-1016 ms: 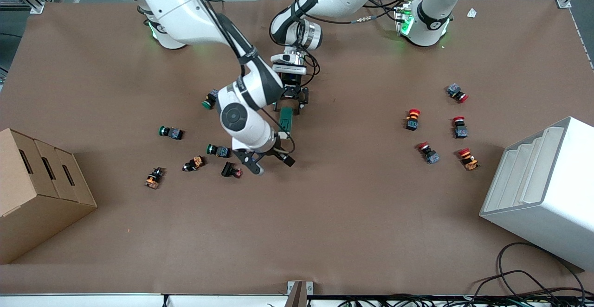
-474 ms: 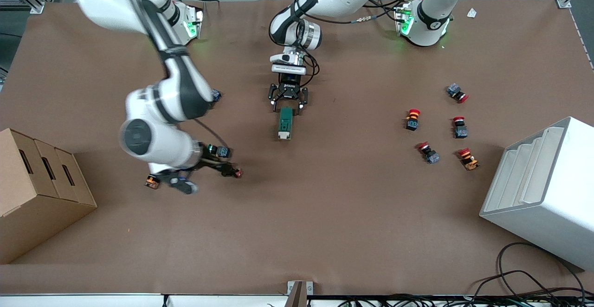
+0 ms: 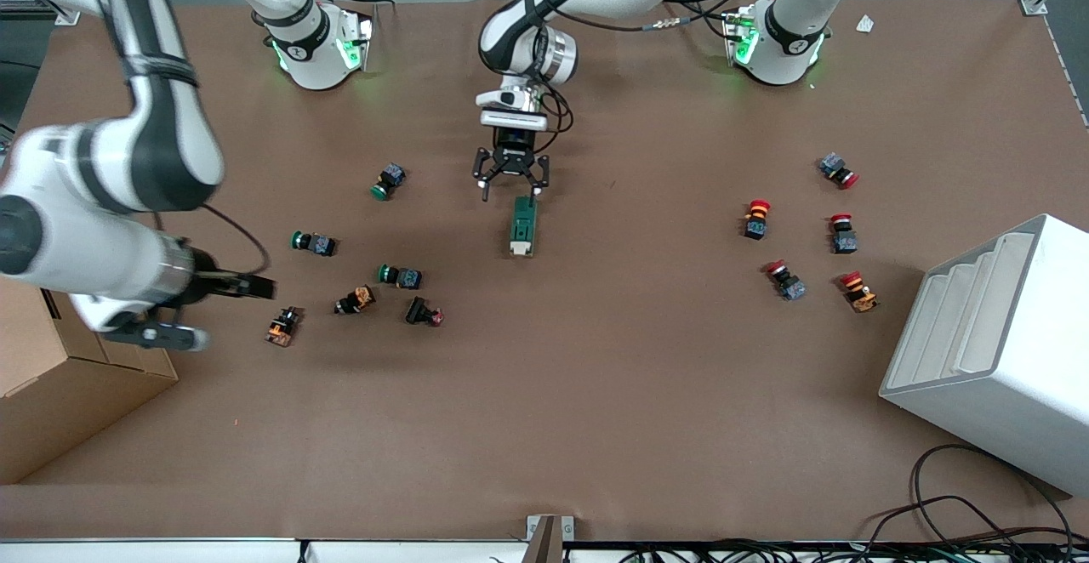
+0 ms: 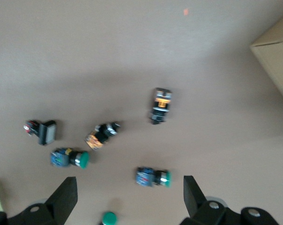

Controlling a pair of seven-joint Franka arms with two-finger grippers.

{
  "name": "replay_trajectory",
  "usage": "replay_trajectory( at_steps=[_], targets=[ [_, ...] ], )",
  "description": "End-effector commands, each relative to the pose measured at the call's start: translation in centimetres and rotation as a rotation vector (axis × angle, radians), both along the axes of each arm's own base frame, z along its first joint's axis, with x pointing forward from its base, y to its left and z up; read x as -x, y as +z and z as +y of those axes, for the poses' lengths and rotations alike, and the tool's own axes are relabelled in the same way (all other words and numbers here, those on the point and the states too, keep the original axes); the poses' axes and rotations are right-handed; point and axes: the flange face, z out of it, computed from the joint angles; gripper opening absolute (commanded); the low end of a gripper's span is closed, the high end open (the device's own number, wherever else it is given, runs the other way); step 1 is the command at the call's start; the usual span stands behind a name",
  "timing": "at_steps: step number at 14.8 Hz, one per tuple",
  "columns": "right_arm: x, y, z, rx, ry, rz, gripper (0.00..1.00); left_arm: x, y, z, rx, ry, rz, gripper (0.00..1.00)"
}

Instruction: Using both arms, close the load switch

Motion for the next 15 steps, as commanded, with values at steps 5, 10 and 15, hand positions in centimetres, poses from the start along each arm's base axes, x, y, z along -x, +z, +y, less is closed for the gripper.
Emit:
replay_trajectory(
  at_steps=[5,10,15],
  targets=[
    [0.0,6.0,-3.8,0.064,0.054,-0.005,1.00,-5.9,16.9,-3.1,-0.059,0.180,0.370,0.99],
    [-0.1,6.2,-4.6,0.063,0.040,-0.010,1.00,-16.6,31.2,1.5,-0.054,0.217,0.693,1.00],
    [0.0,6.6,-5.1,0.063,0.035,0.004,1.00,-26.6,39.6,13.4,0.007,0.228,0.863,1.00]
  ],
)
